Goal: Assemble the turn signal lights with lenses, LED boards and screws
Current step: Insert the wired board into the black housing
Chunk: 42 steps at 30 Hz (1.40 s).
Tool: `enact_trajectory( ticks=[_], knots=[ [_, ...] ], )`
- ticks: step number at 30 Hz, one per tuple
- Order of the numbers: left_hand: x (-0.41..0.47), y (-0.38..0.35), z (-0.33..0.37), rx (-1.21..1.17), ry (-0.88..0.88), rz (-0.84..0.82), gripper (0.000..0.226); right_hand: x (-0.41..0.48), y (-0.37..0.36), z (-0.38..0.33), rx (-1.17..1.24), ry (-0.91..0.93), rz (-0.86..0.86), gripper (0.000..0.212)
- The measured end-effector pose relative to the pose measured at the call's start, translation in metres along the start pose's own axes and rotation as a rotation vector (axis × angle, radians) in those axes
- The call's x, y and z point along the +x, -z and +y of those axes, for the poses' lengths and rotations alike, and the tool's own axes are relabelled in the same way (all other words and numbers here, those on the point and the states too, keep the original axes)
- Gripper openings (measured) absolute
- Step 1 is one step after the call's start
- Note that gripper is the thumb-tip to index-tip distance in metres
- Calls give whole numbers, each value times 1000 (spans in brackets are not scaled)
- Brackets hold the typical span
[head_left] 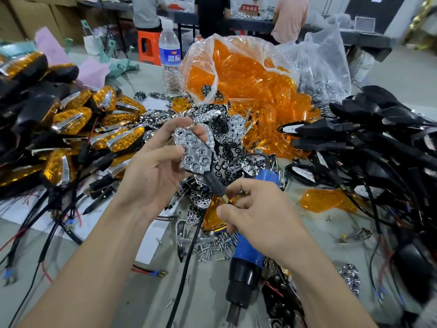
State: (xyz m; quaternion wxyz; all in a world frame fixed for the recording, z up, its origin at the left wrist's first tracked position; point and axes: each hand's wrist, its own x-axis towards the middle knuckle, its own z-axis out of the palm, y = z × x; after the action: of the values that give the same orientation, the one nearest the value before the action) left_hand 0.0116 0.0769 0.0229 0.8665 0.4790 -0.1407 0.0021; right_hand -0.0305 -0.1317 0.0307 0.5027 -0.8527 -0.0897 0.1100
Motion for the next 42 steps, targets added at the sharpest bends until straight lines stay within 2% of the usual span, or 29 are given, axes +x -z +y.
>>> enact_trajectory(
  ticks=[5,9,11,13,16,18,20,26,30,33,38,42],
  knots=[
    [-4,-8,-5,65,27,-94,47,-2,0,-1,132,44,-56,28],
    [-5,-17,-11,79,59,-184,38,-1,-1,-1,264,22,-66,16],
    [-6,-18,-11,106,61,-181,40,-1,-1,-2,291,8,-81,6],
    [-6,-17,-11,147,50,-157,45,-1,-2,-3,281,-3,-64,8],
    [-5,-16,-12,135,59,-110,52,-1,-4,-2,104,74,95,13],
    [-5,-16,-12,127,64,-77,56,-3,-4,-2,27,167,231,33],
    [-5,-18,-12,124,81,-72,67,-6,-6,-6,-1,224,288,49],
    [-7,-24,-13,148,103,-28,77,-10,-17,-9,-28,270,462,38],
    [-7,-26,-15,131,100,14,82,-15,-25,-12,22,287,527,50],
    [-6,-25,-16,127,102,59,84,-11,-30,-8,72,278,512,45],
    [-8,-26,-16,213,53,69,74,-6,-22,-6,242,186,413,41],
    [-10,-31,-13,302,16,42,70,-1,-10,-8,663,80,227,52]
  ],
)
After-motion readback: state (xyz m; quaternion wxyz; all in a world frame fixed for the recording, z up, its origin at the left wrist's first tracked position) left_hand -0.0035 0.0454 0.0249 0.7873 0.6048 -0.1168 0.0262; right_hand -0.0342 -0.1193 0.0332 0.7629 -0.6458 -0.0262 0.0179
